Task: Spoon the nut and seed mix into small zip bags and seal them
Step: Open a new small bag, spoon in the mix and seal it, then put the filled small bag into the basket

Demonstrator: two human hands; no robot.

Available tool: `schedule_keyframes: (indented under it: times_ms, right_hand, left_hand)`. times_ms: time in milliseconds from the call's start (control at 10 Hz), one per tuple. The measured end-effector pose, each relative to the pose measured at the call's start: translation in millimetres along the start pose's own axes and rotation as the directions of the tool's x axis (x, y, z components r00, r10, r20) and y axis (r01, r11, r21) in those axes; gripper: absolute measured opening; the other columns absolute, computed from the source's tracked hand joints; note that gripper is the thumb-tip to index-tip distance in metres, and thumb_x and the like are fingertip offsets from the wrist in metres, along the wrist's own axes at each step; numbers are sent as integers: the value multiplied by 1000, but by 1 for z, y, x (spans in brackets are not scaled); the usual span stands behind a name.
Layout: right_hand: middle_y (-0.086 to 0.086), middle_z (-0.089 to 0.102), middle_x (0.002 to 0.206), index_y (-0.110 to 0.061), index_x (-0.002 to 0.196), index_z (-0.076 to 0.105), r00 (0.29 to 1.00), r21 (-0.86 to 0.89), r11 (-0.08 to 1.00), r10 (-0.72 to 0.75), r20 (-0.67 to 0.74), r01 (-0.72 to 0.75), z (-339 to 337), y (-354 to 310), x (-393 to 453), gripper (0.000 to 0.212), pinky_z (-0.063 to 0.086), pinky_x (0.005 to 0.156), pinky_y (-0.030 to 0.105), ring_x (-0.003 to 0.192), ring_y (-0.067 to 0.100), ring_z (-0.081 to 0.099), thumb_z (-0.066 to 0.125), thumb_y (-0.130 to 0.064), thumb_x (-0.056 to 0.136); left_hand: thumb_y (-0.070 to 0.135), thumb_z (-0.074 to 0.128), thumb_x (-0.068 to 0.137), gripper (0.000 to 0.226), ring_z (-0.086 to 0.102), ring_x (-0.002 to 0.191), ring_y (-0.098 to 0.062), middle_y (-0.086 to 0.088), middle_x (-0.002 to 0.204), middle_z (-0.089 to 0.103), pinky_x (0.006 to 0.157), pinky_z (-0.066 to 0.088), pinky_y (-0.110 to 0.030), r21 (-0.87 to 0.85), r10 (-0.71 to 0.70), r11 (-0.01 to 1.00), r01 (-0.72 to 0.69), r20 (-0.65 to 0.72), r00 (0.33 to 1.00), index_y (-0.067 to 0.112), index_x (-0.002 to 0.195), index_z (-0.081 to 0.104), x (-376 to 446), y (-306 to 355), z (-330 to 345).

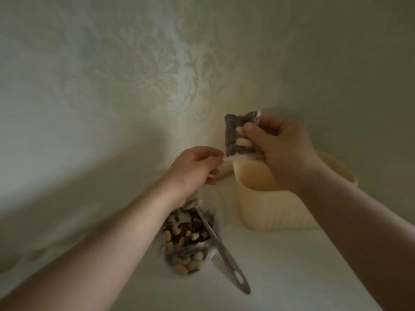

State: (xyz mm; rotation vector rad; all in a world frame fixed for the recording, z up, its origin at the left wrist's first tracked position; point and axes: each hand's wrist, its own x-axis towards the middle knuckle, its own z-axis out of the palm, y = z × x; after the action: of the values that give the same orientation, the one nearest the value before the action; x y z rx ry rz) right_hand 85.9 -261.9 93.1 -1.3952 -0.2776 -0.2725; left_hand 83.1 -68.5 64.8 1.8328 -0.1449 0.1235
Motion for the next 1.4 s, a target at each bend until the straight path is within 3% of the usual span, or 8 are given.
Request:
schedule_keyframes:
  times_ms: [100, 200, 400, 500, 800, 1100, 1300, 1400]
  right_hand:
    - [9, 81, 95, -11, 106, 78, 1000, -186, 982, -28, -6, 26, -38, -6, 23, 11, 65, 77, 44, 84, 24, 79, 74, -11, 96]
    - [2, 81, 91, -23, 96, 78, 999, -449, 893, -5, 52, 28, -67, -8, 34, 11, 65, 73, 37, 79, 16, 79, 75, -13, 96]
    - [-24, 74, 71, -27, 96, 78, 970, -793, 601, 116, 212, 101, -91, 2, 38, 5, 49, 56, 8, 63, -6, 70, 76, -23, 95]
    - [-21, 75, 86, -32, 101, 78, 957, -848, 515, 163, 240, 125, -93, 4, 37, 7, 53, 66, 14, 76, -5, 70, 76, -29, 95]
    - [-7, 66, 100, -30, 111, 68, 823, -921, -62, 474, 312, 385, -98, 7, 24, 12, 57, 83, 36, 88, 14, 65, 65, -31, 100]
    - [-8, 72, 91, -24, 113, 74, 714, -902, 77, 585, 386, 424, -81, 26, -12, 21, 53, 68, 22, 77, 9, 66, 66, -25, 94]
    - [-10, 64, 88, -28, 96, 68, 864, -926, 55, 344, 368, 373, -82, 30, -16, 3, 50, 72, 29, 79, 11, 61, 65, -27, 97]
    - [-13, 62, 99, -34, 98, 63, 807, -896, 197, 389, 445, 399, -80, 27, -23, 6, 51, 82, 27, 90, 8, 60, 67, -38, 98]
  left_hand:
    - [40, 53, 104, 38, 63, 119, -30, -10, 134, 62, 97, 53, -36, 648, 60, 759, -62, 25, 998, 26, 138, 64, 37, 13, 27]
    - [40, 41, 108, 51, 53, 133, -39, -23, 147, 53, 102, 46, -37, 817, 9, 576, -25, 25, 1000, 11, 149, 52, 65, 15, 46]
    - [32, 44, 108, 38, 76, 82, -31, -16, 102, 76, 67, 60, -32, 762, -59, 647, -25, 83, 995, 9, 112, 74, 75, -4, 60]
    - [28, 48, 108, 32, 74, 55, -23, -10, 80, 76, 62, 65, -39, 655, 22, 754, -43, 40, 999, 12, 102, 75, 61, -7, 58]
    - [30, 49, 109, 25, 53, 61, -1, 14, 67, 58, 56, 36, -26, 682, 423, 653, -330, 34, 905, 28, 97, 71, 11, -9, 49]
    - [29, 48, 109, 26, 55, 68, 0, 14, 78, 62, 58, 35, -19, 649, 416, 694, -311, -9, 909, 27, 115, 73, -9, -9, 49]
    - [29, 47, 110, 29, 59, 68, -2, 11, 81, 68, 60, 45, -24, 634, 409, 708, -312, -7, 913, 25, 122, 73, -12, -8, 50]
    - [28, 46, 110, 28, 59, 67, -5, 8, 78, 66, 62, 49, -29, 635, 404, 710, -303, -16, 915, 22, 113, 73, -10, -8, 50]
